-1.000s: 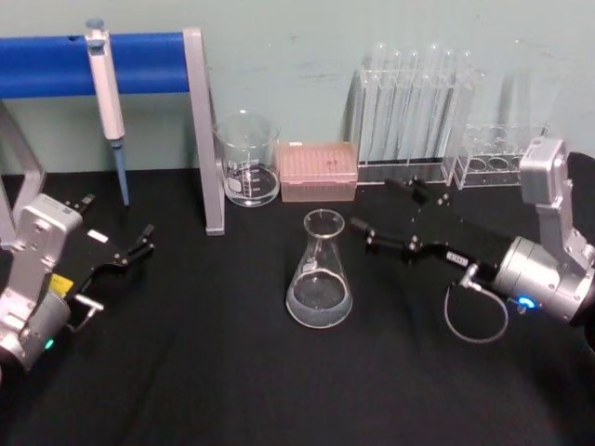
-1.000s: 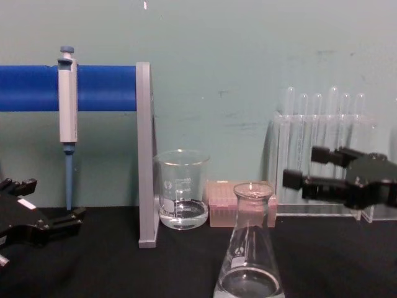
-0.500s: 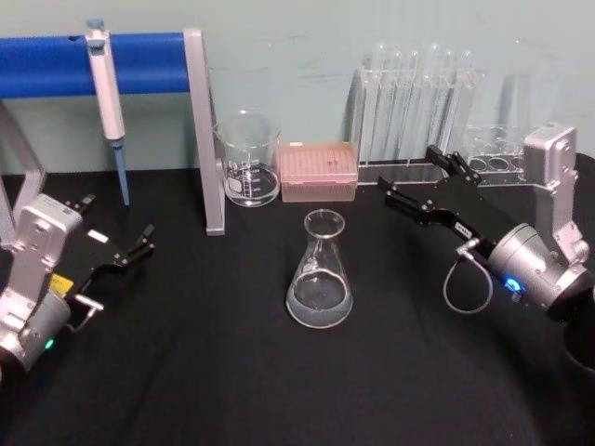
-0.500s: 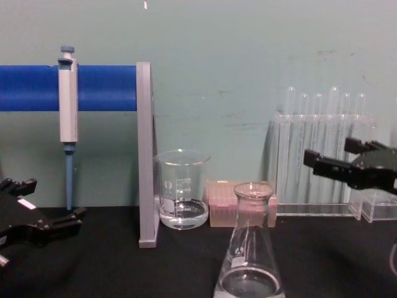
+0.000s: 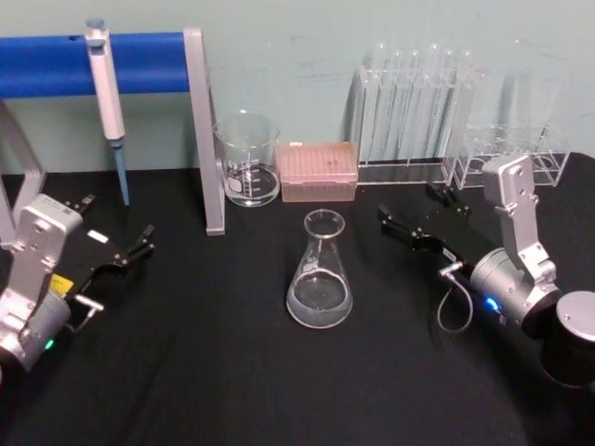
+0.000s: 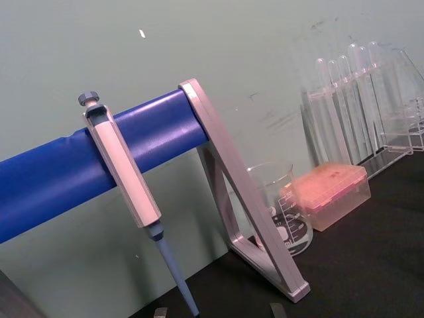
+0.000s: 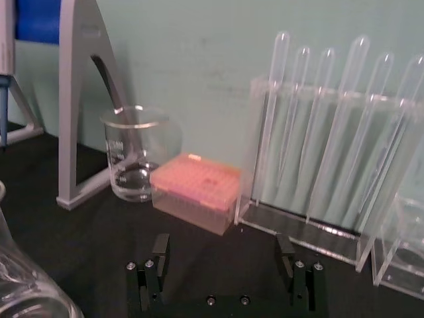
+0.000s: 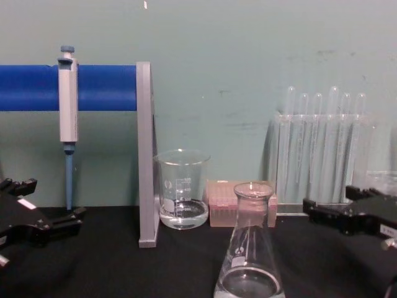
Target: Grasp the erlenmeyer flask with one hand, shake it three times, then place it back.
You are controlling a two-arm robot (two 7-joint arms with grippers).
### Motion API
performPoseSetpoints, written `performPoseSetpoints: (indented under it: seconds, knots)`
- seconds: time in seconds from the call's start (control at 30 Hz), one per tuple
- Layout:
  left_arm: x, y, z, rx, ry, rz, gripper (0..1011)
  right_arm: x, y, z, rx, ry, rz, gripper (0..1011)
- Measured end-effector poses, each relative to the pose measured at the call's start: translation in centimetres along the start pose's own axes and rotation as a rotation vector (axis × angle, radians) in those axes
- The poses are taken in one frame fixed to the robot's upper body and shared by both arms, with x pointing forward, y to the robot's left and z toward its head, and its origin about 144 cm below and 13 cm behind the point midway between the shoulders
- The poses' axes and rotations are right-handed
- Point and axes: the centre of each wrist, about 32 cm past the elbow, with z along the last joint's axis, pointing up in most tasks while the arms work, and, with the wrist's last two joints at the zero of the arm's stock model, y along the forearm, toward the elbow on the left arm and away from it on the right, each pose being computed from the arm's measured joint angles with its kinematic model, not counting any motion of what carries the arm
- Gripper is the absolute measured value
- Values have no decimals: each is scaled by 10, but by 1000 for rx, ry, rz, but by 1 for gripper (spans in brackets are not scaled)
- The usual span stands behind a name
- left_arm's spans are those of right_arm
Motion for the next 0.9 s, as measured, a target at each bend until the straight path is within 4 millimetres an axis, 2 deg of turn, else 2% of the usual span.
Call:
performPoseSetpoints:
  seconds: [0.33,0.9]
  knots:
    - [0,0,0,0,0,0,1001,0,2,-8,-53,-3,-1,1003]
    - [0,0,0,0,0,0,1001,0,2,-8,-49,-4,0,1003]
